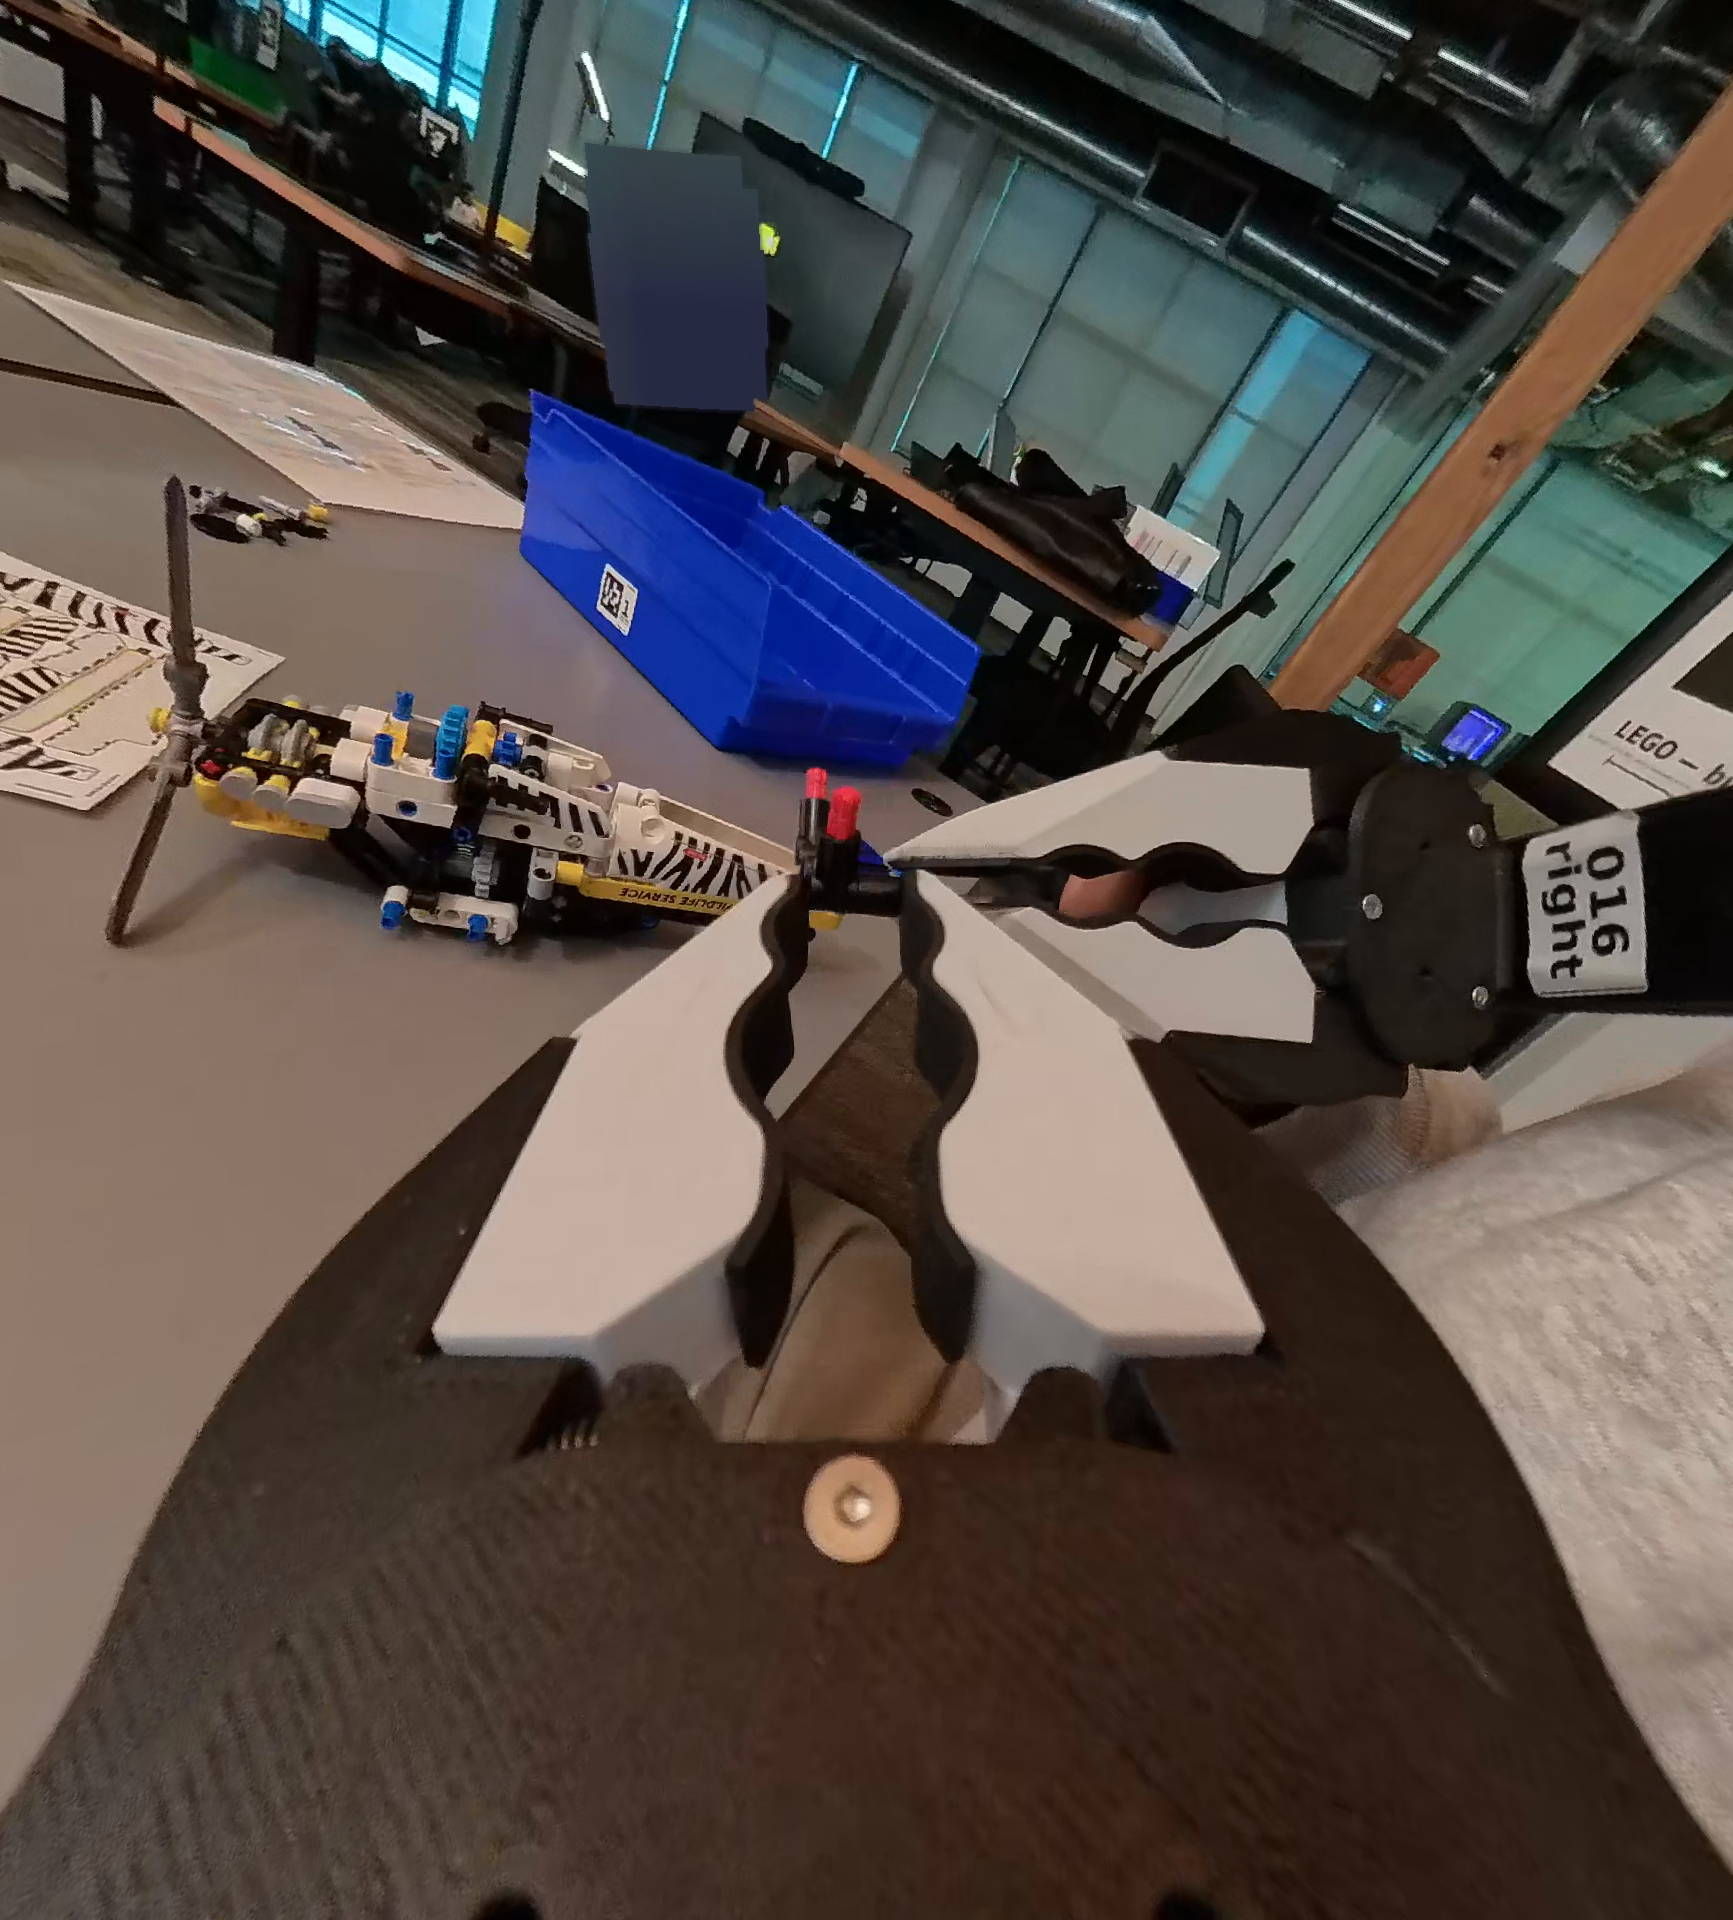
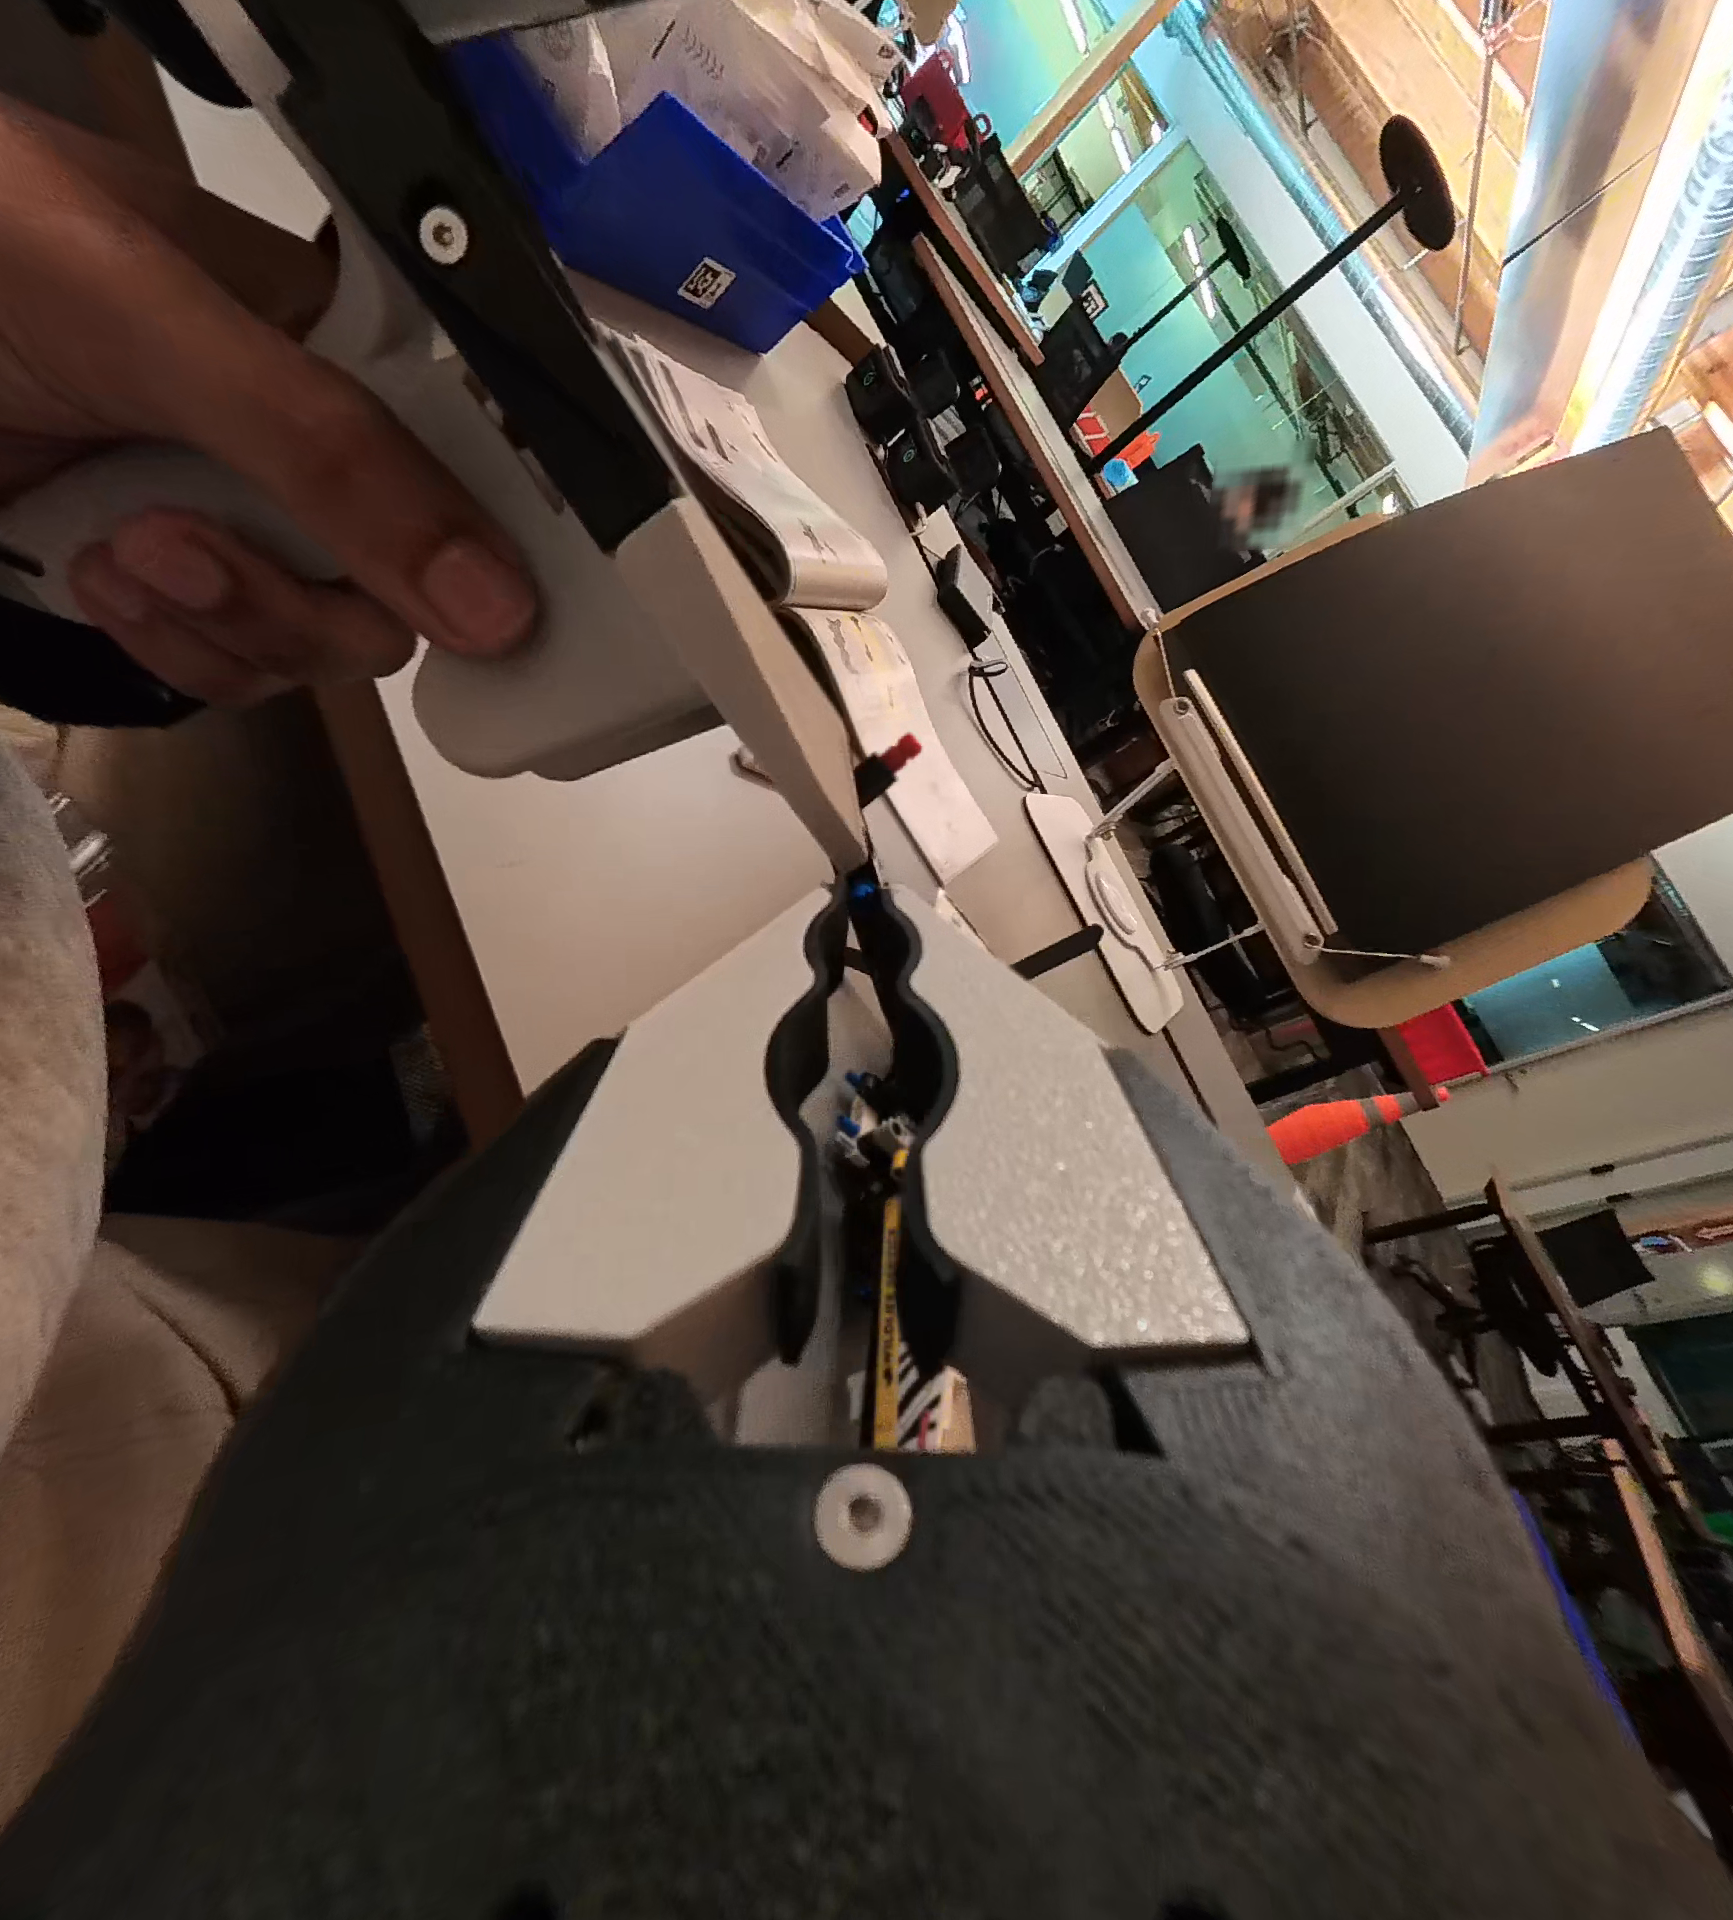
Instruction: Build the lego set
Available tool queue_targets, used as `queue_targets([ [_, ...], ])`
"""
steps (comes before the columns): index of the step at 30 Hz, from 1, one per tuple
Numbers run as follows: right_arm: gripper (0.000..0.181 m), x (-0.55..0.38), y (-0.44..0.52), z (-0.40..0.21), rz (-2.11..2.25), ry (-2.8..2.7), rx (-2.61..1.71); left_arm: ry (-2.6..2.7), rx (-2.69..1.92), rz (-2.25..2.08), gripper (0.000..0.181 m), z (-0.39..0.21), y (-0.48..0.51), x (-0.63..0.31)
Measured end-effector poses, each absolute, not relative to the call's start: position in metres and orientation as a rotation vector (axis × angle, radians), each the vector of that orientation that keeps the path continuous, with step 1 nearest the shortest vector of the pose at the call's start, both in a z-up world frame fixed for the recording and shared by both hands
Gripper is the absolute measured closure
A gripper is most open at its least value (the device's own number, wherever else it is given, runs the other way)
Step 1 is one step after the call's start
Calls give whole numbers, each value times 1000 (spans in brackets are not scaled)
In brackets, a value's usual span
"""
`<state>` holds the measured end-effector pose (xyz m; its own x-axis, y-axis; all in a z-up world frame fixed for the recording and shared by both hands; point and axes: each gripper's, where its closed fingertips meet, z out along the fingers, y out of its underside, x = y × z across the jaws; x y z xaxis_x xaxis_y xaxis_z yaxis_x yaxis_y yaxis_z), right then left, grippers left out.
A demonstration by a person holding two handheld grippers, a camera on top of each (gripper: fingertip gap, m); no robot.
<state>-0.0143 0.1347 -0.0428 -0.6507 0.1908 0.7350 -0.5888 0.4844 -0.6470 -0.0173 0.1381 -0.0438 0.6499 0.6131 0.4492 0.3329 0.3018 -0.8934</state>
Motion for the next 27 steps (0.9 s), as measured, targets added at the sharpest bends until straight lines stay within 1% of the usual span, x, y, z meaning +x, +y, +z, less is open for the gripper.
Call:
queue_targets([
  [8,178,-15,122,-59,1291,-2046,277,-902,-1355,294,166,-59,125,-19],
  [11,175,-16,115,-66,1336,-2128,234,-918,-1345,294,165,-64,115,-22],
  [18,159,-25,102,-79,1466,-2294,47,-976,-1284,249,165,-74,78,-30],
  [20,147,-32,100,-83,1517,-2342,-62,-950,-1274,228,165,-73,73,-28],
  [24,132,-43,99,-98,1582,-2487,-236,-889,-1295,177,166,-73,68,-21],
  [27,129,-41,94,-103,1673,-2588,-301,-835,-1300,114,166,-71,68,-15],
])
